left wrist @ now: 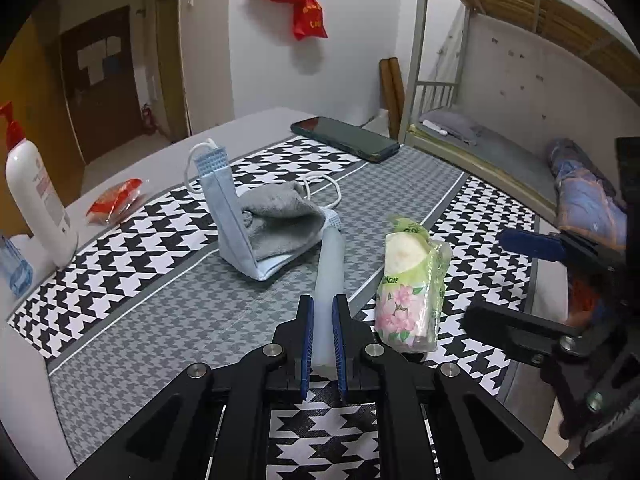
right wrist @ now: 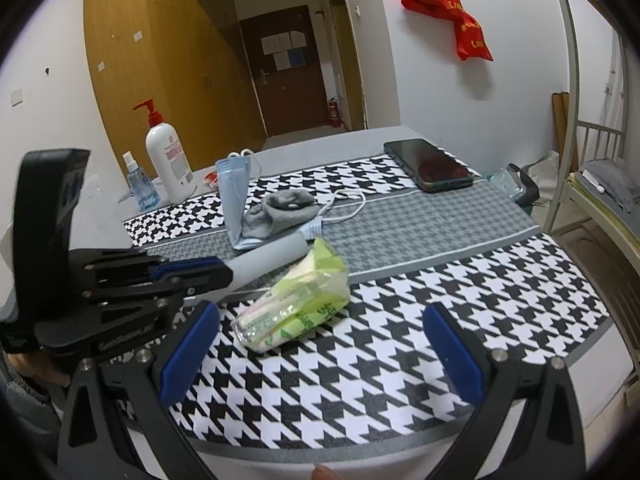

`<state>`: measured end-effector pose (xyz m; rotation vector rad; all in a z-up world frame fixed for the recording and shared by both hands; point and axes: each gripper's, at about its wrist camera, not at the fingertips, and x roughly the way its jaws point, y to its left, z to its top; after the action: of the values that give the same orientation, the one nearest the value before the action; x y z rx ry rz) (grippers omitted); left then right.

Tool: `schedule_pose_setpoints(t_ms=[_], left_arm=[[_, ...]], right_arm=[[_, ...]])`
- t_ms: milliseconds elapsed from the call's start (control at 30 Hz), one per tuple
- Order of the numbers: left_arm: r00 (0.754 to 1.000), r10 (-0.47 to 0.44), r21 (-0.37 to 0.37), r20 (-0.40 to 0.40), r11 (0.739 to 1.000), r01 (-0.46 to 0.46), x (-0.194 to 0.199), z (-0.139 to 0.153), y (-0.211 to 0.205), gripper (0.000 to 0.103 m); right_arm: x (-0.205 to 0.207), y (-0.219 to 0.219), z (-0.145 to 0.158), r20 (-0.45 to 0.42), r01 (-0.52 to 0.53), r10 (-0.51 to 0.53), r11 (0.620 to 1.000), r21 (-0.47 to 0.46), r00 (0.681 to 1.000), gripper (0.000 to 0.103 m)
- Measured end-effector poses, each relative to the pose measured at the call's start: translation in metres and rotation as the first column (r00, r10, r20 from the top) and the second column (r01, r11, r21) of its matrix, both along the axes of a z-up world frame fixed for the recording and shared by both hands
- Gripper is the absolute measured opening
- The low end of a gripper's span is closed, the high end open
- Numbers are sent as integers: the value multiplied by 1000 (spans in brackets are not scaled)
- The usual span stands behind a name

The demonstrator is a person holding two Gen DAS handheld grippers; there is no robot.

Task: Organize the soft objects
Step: 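Lift the white foam tube with the left tool while the right tool approaches the green wipe pack, then carry the foam tube in the left tool and the wipe pack in the right tool to the foam box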

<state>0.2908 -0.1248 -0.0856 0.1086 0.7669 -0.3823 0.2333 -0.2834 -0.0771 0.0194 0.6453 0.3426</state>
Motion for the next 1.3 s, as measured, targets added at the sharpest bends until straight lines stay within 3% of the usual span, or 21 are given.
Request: schedule_pose_setpoints(t_ms=[433, 567, 833, 867, 900, 1033, 1100, 1300], left_arm=[[998, 62, -27, -21, 998, -63, -3, -7, 26, 11], [998, 65, -34, -19, 997, -65, -5, -6, 27, 11], [997, 71, -48, -34, 996, -72, -5, -7, 29, 11], [997, 71, -48, -33, 996, -72, -6, -6, 29, 11], [997, 69, -47, -31, 996, -71, -6, -6, 28, 11], [998, 62, -48, -24, 997, -63, -8, -6, 27, 11], [998, 62, -50, -18, 997, -63, -9, -4, 26, 11], [999, 53, -63, 2, 997, -52, -15, 1, 24, 11]], right_arm=[[21, 24, -11, -75, -13, 10, 999, -48, 997, 99], [27, 30, -17, -115, -23, 16, 998, -61, 993, 75], [29, 29, -22, -141, -16, 9, 999, -49, 990, 63], [29, 30, -22, -142, -19, 12, 999, -44, 990, 58], [29, 29, -22, -146, -24, 20, 999, -29, 989, 45], [27, 27, -20, -149, -25, 21, 999, -24, 989, 42], [25, 24, -16, -140, -18, 15, 1000, -22, 990, 37], [18, 16, -4, -100, 11, -14, 999, -31, 995, 36]])
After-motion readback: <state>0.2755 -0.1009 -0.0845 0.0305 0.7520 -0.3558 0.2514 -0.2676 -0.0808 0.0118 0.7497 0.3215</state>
